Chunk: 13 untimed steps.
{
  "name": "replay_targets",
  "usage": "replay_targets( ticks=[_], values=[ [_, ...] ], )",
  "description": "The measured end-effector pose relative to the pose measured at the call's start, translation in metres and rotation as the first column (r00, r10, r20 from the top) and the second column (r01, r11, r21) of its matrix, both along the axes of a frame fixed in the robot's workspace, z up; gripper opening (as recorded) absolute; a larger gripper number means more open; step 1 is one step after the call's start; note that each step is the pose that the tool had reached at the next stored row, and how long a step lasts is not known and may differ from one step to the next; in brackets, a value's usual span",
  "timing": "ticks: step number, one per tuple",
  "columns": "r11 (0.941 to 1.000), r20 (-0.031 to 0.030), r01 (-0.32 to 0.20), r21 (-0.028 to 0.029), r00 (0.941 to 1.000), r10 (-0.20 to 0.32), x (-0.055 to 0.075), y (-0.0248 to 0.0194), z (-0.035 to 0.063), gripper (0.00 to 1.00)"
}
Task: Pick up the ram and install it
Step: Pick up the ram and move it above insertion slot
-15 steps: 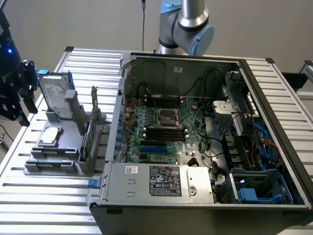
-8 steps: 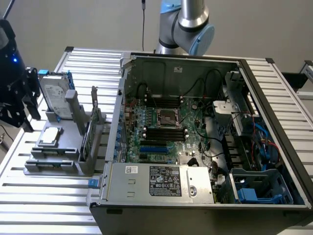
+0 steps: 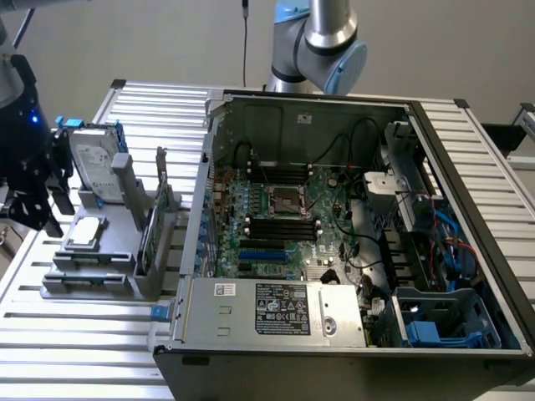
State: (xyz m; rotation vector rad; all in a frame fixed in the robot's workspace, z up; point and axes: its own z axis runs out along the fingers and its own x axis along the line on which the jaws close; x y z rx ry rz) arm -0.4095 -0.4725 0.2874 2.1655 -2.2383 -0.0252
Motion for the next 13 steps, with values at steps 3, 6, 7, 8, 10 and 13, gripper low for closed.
replay_targets(
  ticks=[3, 6, 7, 8, 10, 13],
  values=[
    [0.9999, 0.0001, -0.010, 0.0001, 0.9999, 0.010, 0.001, -0.0021, -0.0055, 0.42],
    [0.9998, 0.0000, -0.021, 0.0000, 0.9998, 0.021, 0.001, -0.0043, -0.0110, 0.42],
    [0.9997, 0.0000, -0.024, 0.0000, 0.9997, 0.024, 0.001, -0.0050, -0.0127, 0.42],
    [0.9996, 0.0000, -0.028, 0.0000, 0.9996, 0.028, 0.002, -0.0057, -0.0145, 0.42],
    [0.9994, 0.0001, -0.036, 0.0001, 0.9994, 0.036, 0.002, -0.0070, -0.0183, 0.42],
    [0.9988, 0.0000, -0.049, 0.0001, 0.9988, 0.049, 0.002, -0.0088, -0.0237, 0.42]
  ],
)
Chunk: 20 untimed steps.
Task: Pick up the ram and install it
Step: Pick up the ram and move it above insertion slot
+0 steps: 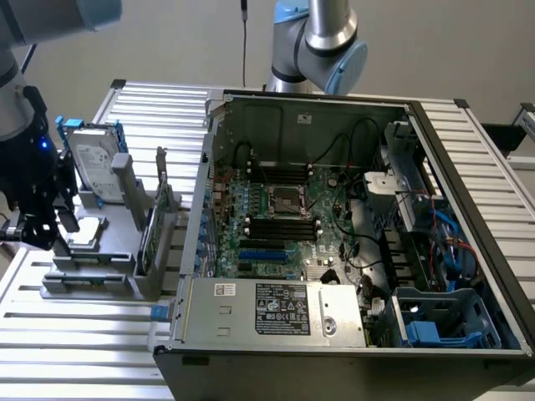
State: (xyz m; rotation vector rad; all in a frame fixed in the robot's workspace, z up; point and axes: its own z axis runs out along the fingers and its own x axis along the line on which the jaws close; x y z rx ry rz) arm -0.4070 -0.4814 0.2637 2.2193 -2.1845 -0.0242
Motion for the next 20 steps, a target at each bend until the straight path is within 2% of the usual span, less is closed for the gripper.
replay_targets(
  ticks=[20],
  values=[
    [0.9966, 0.0000, -0.083, 0.0000, 0.9966, 0.083, 0.003, -0.0118, -0.0364, 0.42]
  ],
)
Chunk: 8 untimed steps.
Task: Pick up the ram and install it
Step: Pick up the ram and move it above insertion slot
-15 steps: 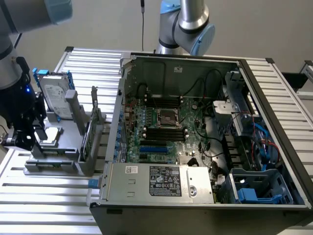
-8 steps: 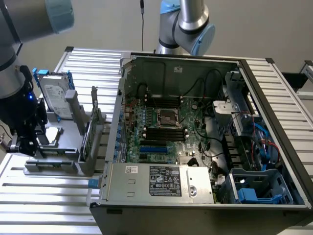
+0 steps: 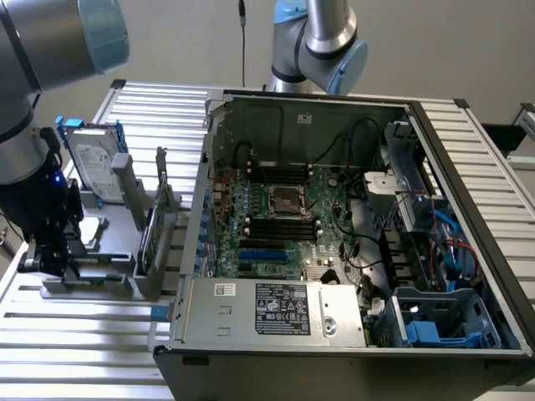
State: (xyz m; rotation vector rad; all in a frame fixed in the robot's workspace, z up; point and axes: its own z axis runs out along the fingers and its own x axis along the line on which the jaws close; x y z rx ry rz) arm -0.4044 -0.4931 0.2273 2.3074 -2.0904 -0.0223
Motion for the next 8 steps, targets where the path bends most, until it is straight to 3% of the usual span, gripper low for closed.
replay_targets(
  ticks=[8],
  values=[
    [1.0000, 0.0000, -0.007, 0.0000, 1.0000, 0.007, 0.001, -0.0046, -0.0145, 0.42]
  ],
)
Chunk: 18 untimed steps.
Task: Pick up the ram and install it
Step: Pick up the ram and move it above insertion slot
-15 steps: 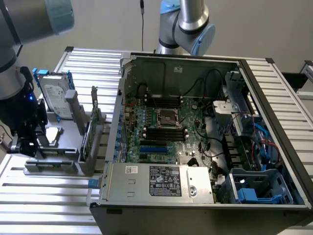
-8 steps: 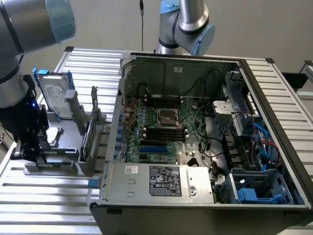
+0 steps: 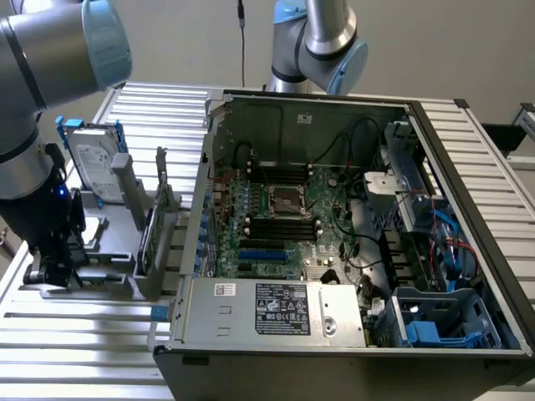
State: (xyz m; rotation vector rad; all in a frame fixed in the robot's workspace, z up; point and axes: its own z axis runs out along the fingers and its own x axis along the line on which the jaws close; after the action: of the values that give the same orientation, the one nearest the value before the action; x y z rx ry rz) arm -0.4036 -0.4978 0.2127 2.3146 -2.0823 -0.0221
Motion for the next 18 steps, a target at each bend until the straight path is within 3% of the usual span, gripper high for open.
replay_targets(
  ticks=[7, 11, 18],
  values=[
    [1.0000, 0.0001, 0.001, 0.0020, 1.0000, -0.001, 0.001, 0.0000, -0.0125, 0.42],
    [0.9999, -0.0002, 0.013, 0.0052, 0.9999, -0.013, 0.001, -0.0001, -0.0138, 0.42],
    [0.9960, -0.0002, 0.089, 0.0073, 0.9960, -0.089, 0.001, -0.0001, -0.0153, 0.42]
  ],
)
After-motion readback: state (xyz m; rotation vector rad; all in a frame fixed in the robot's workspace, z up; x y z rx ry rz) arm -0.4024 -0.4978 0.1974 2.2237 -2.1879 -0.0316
